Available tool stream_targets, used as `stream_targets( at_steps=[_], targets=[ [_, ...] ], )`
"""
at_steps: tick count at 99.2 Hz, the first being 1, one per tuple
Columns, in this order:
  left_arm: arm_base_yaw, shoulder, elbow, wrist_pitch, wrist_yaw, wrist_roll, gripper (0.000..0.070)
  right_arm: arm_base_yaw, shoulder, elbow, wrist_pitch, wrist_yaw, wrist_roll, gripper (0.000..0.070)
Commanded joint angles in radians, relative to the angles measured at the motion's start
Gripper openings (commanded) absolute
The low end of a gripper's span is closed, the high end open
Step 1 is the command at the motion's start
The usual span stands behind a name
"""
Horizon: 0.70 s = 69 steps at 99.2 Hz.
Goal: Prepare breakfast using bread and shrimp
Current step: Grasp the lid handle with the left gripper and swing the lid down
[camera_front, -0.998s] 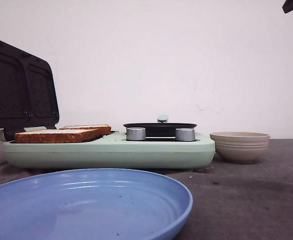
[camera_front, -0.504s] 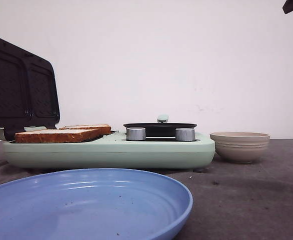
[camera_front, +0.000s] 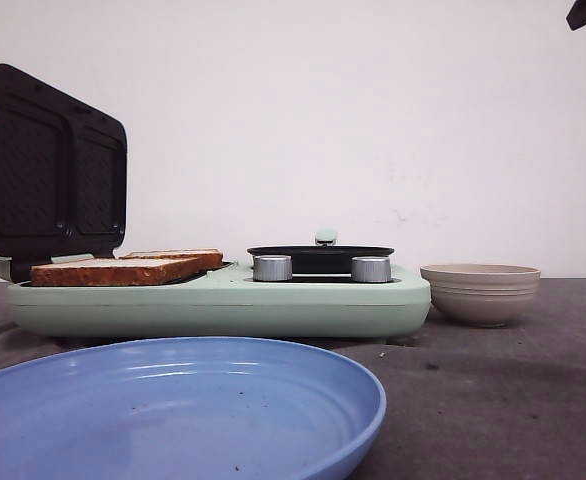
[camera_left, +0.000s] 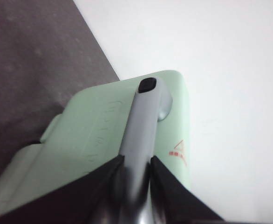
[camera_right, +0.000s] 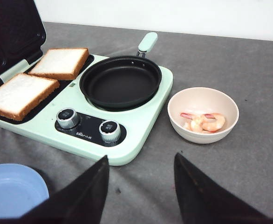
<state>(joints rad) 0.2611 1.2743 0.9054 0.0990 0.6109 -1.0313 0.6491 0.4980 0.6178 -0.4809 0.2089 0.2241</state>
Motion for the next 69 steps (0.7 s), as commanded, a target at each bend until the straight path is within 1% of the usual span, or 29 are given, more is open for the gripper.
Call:
stream_targets(
  at_steps=[1,41,57,64,69],
  targets=[
    [-0.006,0.021,0.003,-0.028,-0.006,0.013,0.0011,0.01,0.003,0.003,0.002,-0.002,-0.007,0.0264],
    [-0.01,0.021,0.003,-0.04,-0.009,0.018,0.0011,0.01,0.003,0.003,0.001,-0.002,-0.007,0.0264],
    [-0.01,0.021,0.003,-0.059,-0.009,0.031,0.0019,0.01,0.003,0.003,0.001,-0.002,-0.007,0.0264],
    [-0.01,0.021,0.003,-0.063,-0.009,0.039,0.0049,0.01,0.004,0.003,0.001,-0.002,-0.007,0.0264],
    [-0.01,0.021,0.003,-0.063,-0.008,0.044,0.0104,0.01,0.003,0.003,0.001,-0.002,-0.007,0.0264]
  ],
)
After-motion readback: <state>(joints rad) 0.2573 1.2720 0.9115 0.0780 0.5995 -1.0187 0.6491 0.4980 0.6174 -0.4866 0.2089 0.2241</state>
